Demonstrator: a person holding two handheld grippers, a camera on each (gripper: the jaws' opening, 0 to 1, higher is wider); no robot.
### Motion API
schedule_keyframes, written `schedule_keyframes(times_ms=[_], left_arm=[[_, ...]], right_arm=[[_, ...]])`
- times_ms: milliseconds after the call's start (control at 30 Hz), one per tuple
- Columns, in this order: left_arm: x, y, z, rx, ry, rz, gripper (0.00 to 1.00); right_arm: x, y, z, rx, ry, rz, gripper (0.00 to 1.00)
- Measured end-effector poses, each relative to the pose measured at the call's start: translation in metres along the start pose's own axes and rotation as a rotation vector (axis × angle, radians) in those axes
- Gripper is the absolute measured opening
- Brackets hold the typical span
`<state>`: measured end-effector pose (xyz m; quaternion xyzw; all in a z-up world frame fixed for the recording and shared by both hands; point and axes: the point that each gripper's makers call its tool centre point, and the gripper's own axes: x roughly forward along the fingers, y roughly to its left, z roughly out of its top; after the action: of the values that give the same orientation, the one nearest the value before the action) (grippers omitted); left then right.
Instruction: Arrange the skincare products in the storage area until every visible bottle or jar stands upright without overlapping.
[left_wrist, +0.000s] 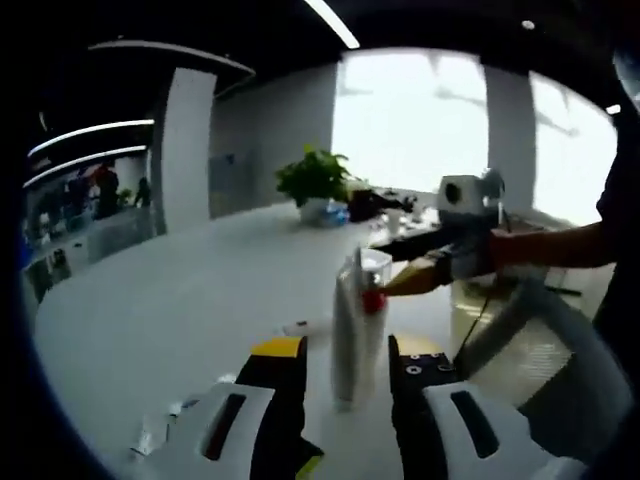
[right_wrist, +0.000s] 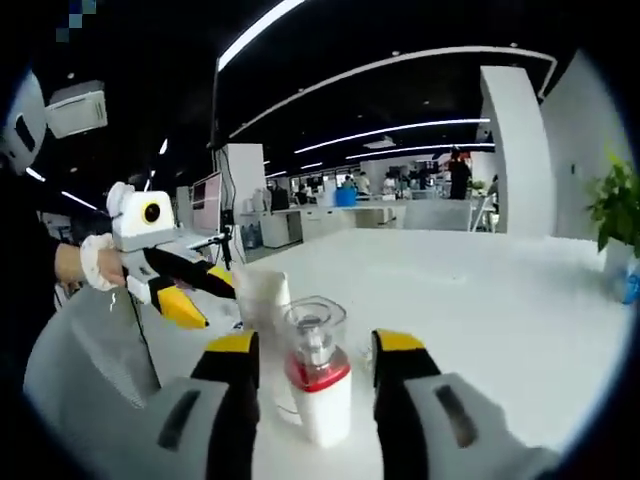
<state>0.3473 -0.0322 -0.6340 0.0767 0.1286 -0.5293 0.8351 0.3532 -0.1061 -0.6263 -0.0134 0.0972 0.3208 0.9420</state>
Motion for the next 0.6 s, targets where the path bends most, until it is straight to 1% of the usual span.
schedule_keyframes(times_ms=[33, 67, 100, 133, 167, 200, 233, 267, 333, 400, 467, 533, 600], left_arm=[[0.005, 0.000, -0.001, 0.032, 0.014, -0.007, 0.31], [0.010, -0.005, -0.002, 0.046, 0.025, -0.041, 0.28], [0.014, -0.007, 0.000, 0.044, 0.013, -0.055, 0.23], [0.017, -0.013, 0.001, 0.040, 0.001, -0.092, 0.17], [0.019, -0.015, 0.001, 0.045, 0.000, -0.105, 0.14], [0.022, -0.016, 0.001, 0.049, 0.002, -0.109, 0.13], [0.024, -0.015, 0.001, 0.055, 0.003, -0.104, 0.13], [0.026, -0.016, 0.000, 0.060, 0.002, -0.115, 0.14], [0.029, -0.014, -0.001, 0.064, 0.006, -0.117, 0.11], [0.030, -0.012, -0.002, 0.064, 0.009, -0.125, 0.11], [0.030, -0.014, -0.001, 0.072, 0.010, -0.152, 0.09], [0.030, -0.014, -0.001, 0.094, 0.011, -0.165, 0.09], [0.030, -0.014, -0.002, 0.100, 0.013, -0.184, 0.09]], right_arm=[[0.001, 0.004, 0.001, -0.014, 0.002, 0.004, 0.40], [0.002, 0.006, 0.003, -0.015, -0.005, 0.003, 0.39], [0.002, 0.007, 0.004, -0.011, -0.008, -0.010, 0.39], [0.003, 0.009, 0.004, -0.008, -0.009, -0.021, 0.39], [0.003, 0.011, 0.003, -0.010, -0.012, -0.023, 0.39], [0.004, 0.012, 0.002, -0.006, -0.011, -0.033, 0.39], [0.004, 0.013, 0.001, -0.001, -0.012, -0.036, 0.39], [0.005, 0.012, 0.000, 0.008, -0.020, -0.049, 0.39], [0.004, 0.005, 0.001, 0.014, -0.032, -0.075, 0.36], [0.003, 0.001, 0.000, 0.018, -0.034, -0.077, 0.31], [0.002, 0.001, 0.000, 0.021, -0.033, -0.061, 0.30], [0.002, 0.005, 0.000, -0.009, -0.027, -0.013, 0.30], [0.001, 0.007, 0.000, -0.011, -0.030, 0.026, 0.29]])
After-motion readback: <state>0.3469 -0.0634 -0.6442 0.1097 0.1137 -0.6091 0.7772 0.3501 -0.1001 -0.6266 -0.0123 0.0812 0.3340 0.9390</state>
